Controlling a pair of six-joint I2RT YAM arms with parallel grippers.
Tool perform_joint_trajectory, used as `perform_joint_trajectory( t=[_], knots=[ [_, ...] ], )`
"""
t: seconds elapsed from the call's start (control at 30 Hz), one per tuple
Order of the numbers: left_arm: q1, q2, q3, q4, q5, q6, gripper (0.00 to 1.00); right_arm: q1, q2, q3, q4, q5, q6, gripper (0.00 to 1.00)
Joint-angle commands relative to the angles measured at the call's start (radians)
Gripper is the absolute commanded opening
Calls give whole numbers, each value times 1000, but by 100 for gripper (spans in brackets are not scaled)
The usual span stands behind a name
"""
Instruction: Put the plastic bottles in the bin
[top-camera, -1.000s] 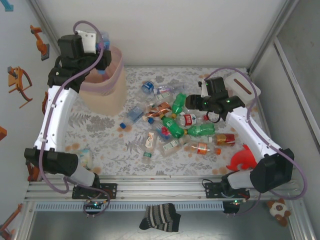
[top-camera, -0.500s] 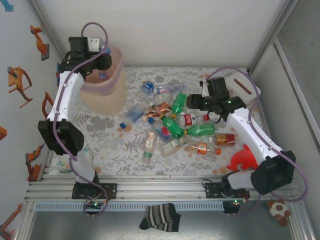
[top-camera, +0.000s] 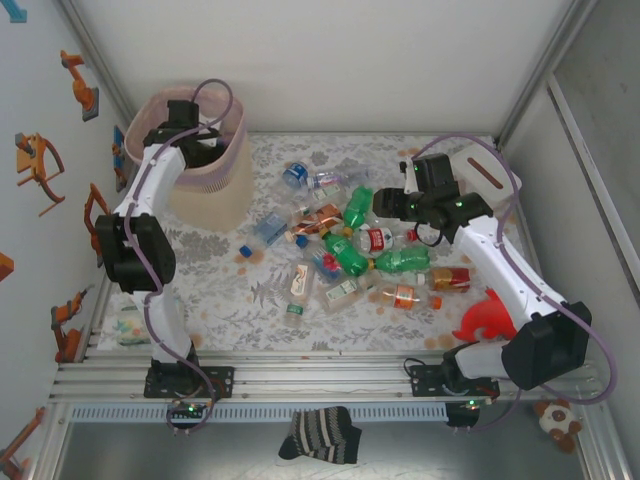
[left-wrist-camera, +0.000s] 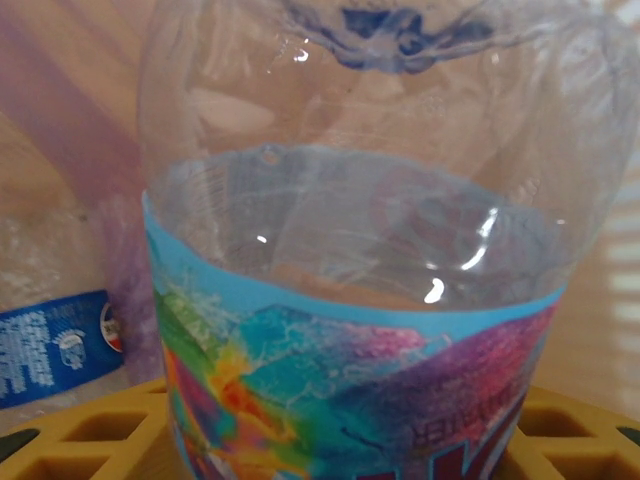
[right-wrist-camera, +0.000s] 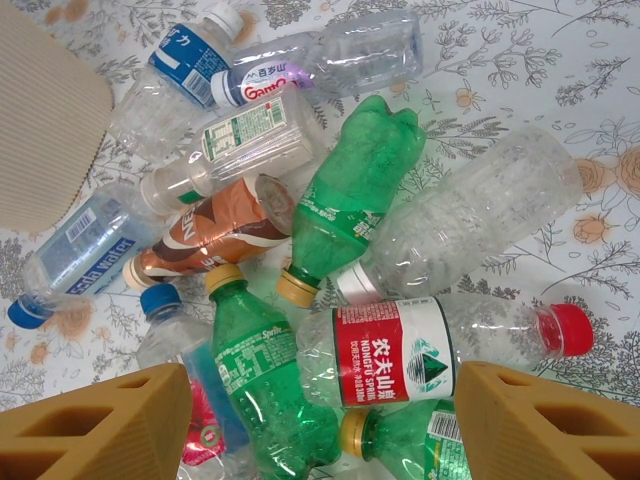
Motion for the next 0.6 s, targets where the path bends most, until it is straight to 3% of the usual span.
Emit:
perform_joint_trajectory(
  t=[0.0, 0.3, 0.57],
  knots=[
    [4, -3, -22, -49, 47, 13, 57, 8, -16, -1, -5, 14, 12, 69],
    [4, 116, 19, -112, 59, 14, 61, 8, -26, -22, -2, 19, 13, 69],
    [4, 115, 65, -129, 60, 11, 75, 9, -21, -21, 1, 20, 14, 69]
  ],
)
